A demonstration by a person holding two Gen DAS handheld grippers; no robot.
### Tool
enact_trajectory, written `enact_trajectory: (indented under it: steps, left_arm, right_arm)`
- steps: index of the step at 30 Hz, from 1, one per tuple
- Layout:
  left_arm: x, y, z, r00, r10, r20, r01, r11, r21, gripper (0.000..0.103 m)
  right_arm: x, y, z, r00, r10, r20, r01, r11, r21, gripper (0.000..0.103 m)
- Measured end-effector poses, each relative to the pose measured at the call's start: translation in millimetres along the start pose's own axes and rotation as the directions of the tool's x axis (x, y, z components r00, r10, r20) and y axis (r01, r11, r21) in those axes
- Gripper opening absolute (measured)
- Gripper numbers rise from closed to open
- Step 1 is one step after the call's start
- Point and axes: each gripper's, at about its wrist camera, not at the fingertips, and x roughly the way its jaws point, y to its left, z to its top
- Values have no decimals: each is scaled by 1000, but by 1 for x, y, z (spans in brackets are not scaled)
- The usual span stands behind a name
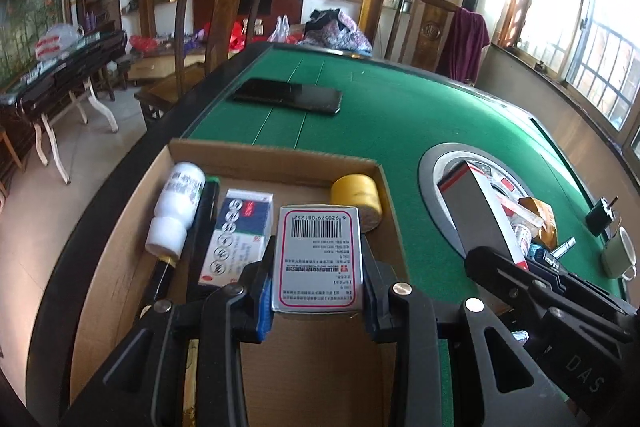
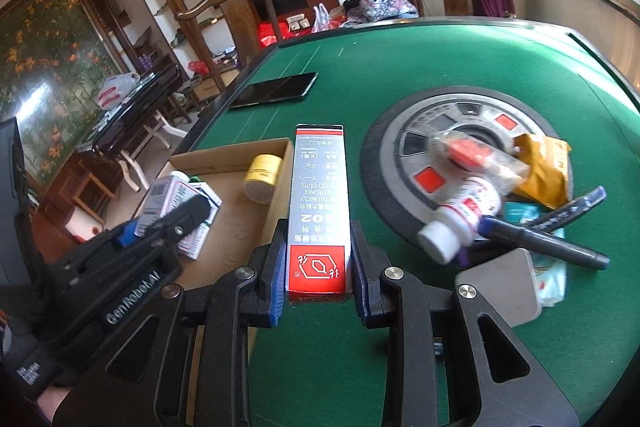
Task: Organize objects
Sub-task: 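Carry the barcode box and red-white box into the tray and open both tools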
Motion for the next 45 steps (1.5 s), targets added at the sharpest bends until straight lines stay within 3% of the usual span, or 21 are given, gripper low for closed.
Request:
enact_trajectory:
  steps: [7, 13, 23, 37, 40, 42, 45]
  left_arm:
    - [14, 27, -1, 997, -35, -66, 29, 996, -86, 34]
    - [16, 24, -6, 996, -28, -82, 23, 998, -61, 34]
    - [24, 20, -11, 990, -6, -139, 4, 1000, -16, 35]
    - [25, 20, -10, 987, 25, -157, -30, 999, -25, 36]
    - [24, 19, -10, 988, 27, -152, -31, 999, -25, 38]
    - [22, 19, -10, 989, 30, -144, -34, 999, -27, 45]
    - [18, 21, -9, 992, 32, -126, -38, 998, -40, 56]
  right_arm:
    - [28, 35, 16, 997, 10, -70, -13, 999, -37, 27]
    - [46, 41, 29, 993, 30, -116, -33, 999, -27, 27]
    - [87, 44, 28, 953, 161, -257, -153, 987, 53, 28]
    - [99, 48, 15, 944, 165, -285, -153, 986, 65, 30]
    - [99, 46, 16, 942, 172, -289, -159, 985, 68, 32]
    - [97, 47, 16, 941, 176, -288, -163, 984, 66, 34]
    - [93, 47, 17, 941, 197, -274, -185, 980, 67, 45]
